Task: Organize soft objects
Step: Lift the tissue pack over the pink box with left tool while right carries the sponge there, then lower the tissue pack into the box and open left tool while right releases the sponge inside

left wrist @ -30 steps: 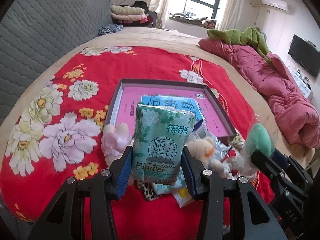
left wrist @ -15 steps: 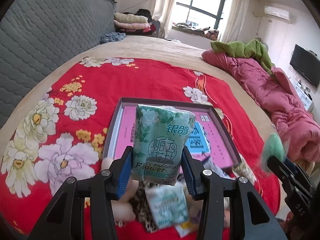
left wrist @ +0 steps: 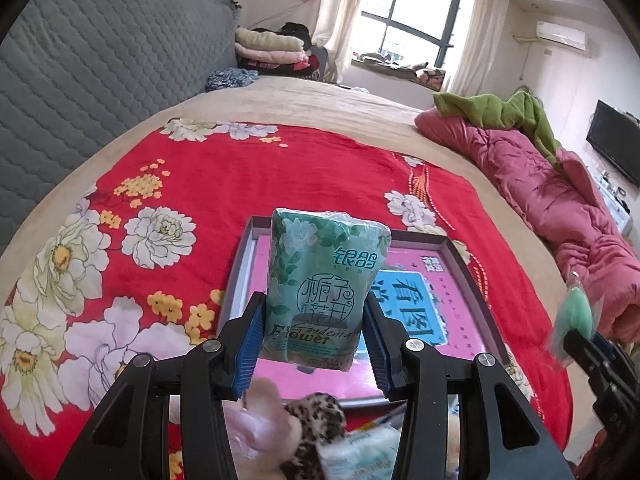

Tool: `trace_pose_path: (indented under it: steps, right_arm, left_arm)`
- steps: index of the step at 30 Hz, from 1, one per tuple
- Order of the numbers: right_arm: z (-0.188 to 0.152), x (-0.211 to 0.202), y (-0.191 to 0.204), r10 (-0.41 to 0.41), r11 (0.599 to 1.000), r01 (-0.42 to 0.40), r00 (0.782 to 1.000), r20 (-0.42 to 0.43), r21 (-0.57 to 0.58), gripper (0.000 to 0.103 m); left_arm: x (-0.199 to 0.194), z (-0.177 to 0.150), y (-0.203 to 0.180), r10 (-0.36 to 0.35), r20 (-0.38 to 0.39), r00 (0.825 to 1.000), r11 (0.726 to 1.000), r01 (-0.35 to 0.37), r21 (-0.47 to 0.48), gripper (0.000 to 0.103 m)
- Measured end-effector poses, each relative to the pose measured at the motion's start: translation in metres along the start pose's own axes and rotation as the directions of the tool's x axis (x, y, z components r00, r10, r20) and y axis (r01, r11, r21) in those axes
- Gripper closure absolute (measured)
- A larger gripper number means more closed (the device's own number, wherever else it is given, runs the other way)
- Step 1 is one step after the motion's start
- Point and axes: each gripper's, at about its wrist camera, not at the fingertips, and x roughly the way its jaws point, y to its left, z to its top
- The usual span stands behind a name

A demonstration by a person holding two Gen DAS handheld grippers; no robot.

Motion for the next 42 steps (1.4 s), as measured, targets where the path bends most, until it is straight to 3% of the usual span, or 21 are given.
trace_pose_path:
  steps: [9,17,29,42]
  right_arm:
    - [0.016,0.031,0.001,-0.034,0.999,0.034,0.999,-0.031,0.005,0.061]
    - [0.016,0.068,0.012,-0.03,0.999,0.027,0.991,-0.13,-0.022,0.061]
    - [-0.003,0.105,0.014,-0.067,0.997,0.055,0.961,-0.268,-0.05,0.061]
    - [-0.021,0.119,0.012,-0.103,0.994,0.083,0.929,-0.355,-0.072,0.06]
  left_arm:
    - [0.025,-0.001,0.016,-0.001,-0.037,0.999,1.0,0.001,0.0,0.055]
    - [0.05,-0.005,0.025,-0.018,-0.068,0.998,1.0,0.018,-0.006,0.055]
    - [0.07,-0.012,0.03,-0.026,-0.104,0.994,1.0,0.026,0.0,0.055]
    - [0.083,-0.02,0.029,-0.027,-0.165,0.986,1.0,0.029,0.011,0.055]
